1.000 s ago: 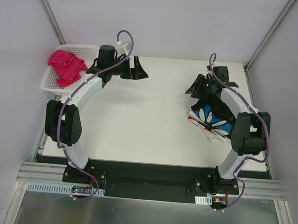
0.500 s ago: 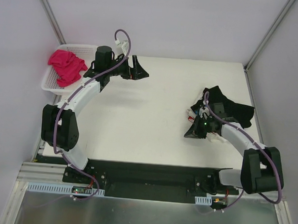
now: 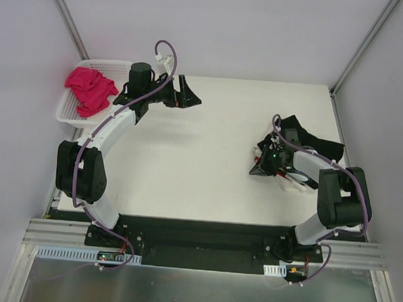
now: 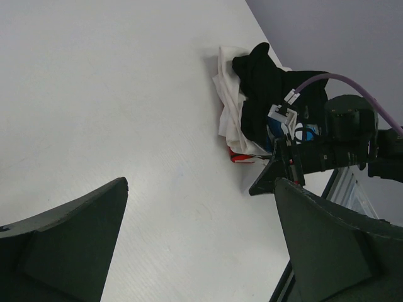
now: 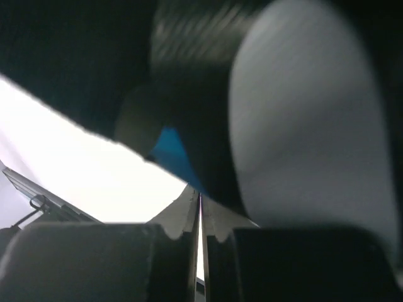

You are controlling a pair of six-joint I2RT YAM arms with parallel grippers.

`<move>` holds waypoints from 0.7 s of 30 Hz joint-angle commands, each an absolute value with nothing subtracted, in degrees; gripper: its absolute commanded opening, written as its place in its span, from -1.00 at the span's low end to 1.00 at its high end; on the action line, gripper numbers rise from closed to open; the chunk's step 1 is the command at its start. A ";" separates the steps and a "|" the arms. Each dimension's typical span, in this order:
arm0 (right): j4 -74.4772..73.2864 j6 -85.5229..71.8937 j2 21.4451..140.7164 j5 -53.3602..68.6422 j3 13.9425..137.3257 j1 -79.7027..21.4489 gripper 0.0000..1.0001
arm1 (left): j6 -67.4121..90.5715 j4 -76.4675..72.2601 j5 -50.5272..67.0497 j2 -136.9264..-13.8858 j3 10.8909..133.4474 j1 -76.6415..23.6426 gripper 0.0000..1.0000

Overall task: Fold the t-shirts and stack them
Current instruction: Put the neatly folded tshirt into the corner of the board with both arms

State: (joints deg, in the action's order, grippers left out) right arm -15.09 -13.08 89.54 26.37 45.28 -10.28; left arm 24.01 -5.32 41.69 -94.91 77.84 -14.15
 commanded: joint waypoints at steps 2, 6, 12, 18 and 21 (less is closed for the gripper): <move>-14.06 -14.15 91.75 23.73 47.90 -5.28 -0.90 | 22.59 -6.42 41.40 -94.48 78.40 -13.97 0.98; -13.71 -14.24 92.90 23.64 48.78 -1.06 -0.90 | 22.32 -5.80 41.66 -96.23 79.45 -13.71 0.98; -13.45 -14.68 96.58 23.03 52.81 4.92 -0.88 | 22.59 -5.71 42.27 -98.43 80.86 -13.18 0.98; -12.66 -15.73 102.46 22.50 59.22 6.42 -0.87 | 22.85 -5.71 42.89 -99.58 81.83 -12.57 0.98; -12.57 -16.17 105.72 22.15 62.30 6.59 -0.87 | 22.85 -5.71 42.98 -99.49 81.74 -12.48 0.98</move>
State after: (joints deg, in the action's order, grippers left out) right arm -13.67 -14.76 101.54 24.99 57.69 5.82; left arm 23.42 -4.36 41.54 -100.09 79.42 -13.02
